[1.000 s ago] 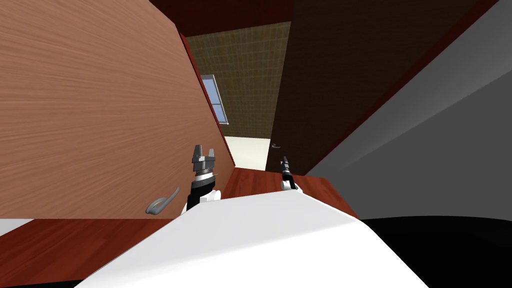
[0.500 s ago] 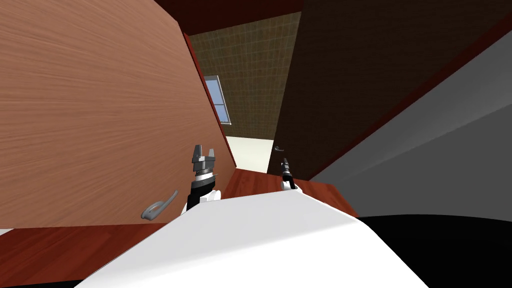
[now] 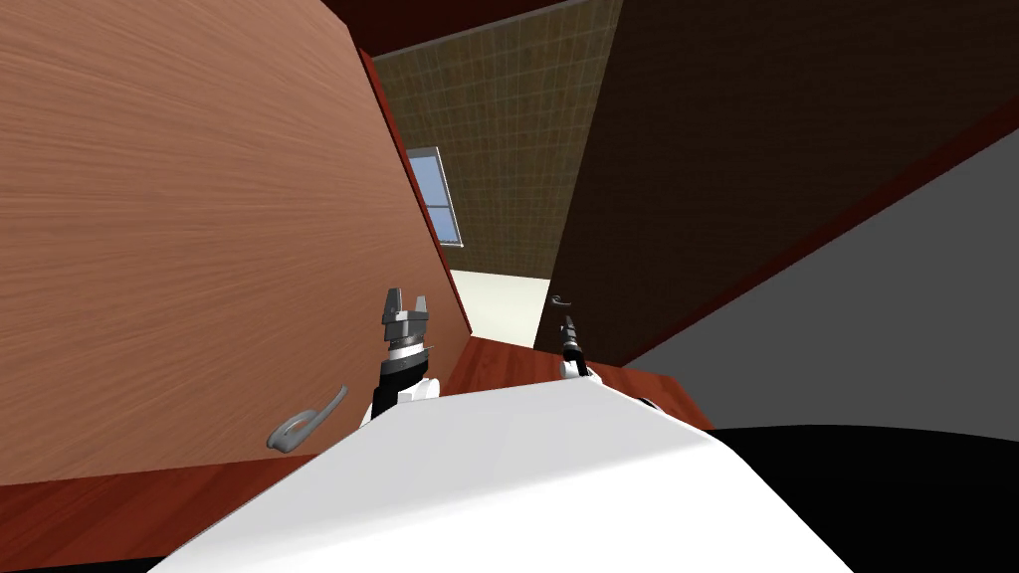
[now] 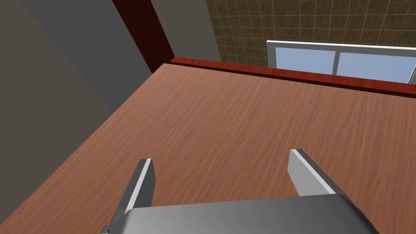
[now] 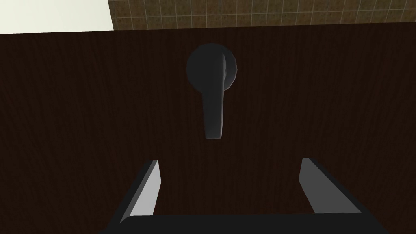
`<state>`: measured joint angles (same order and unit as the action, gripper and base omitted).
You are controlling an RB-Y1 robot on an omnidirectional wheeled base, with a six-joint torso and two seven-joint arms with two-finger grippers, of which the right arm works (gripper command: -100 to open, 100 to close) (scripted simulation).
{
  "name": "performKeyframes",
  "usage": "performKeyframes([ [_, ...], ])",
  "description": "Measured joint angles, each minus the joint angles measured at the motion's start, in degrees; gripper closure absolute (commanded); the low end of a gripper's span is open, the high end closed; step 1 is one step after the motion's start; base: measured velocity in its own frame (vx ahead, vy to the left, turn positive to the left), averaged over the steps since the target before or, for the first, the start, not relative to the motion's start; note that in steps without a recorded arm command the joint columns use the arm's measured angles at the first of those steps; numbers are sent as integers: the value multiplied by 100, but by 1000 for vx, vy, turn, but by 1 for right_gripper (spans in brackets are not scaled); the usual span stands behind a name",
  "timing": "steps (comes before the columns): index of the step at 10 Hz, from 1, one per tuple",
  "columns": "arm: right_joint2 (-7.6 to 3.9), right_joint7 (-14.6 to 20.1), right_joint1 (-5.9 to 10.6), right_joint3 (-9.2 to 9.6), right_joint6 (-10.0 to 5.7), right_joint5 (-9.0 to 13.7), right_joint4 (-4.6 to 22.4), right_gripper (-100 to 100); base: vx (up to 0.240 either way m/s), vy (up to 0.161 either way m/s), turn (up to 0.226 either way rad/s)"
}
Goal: Pull the door open
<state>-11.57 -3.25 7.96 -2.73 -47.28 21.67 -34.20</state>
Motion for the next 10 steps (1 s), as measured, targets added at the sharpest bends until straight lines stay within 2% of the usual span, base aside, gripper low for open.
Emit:
performKeyframes([
  [1, -4, -9, 51, 1, -35, 25, 132, -100, 35, -14, 13],
  [2, -4, -13, 56, 2, -42, 28, 146, -100, 146, 12, 133],
  [4, -144, 133, -8, -20, -138, 65, 261, -100, 199, 4, 110],
  [7, -378, 338, -251, -74, -157, 139, 152, -100, 200, -10, 118],
  [9, -598, 592, -212, -87, -351, 181, 516, -100, 193, -30, 97],
  [10, -632, 654, -244, -94, -405, 192, 547, -100, 54, -4, -13],
])
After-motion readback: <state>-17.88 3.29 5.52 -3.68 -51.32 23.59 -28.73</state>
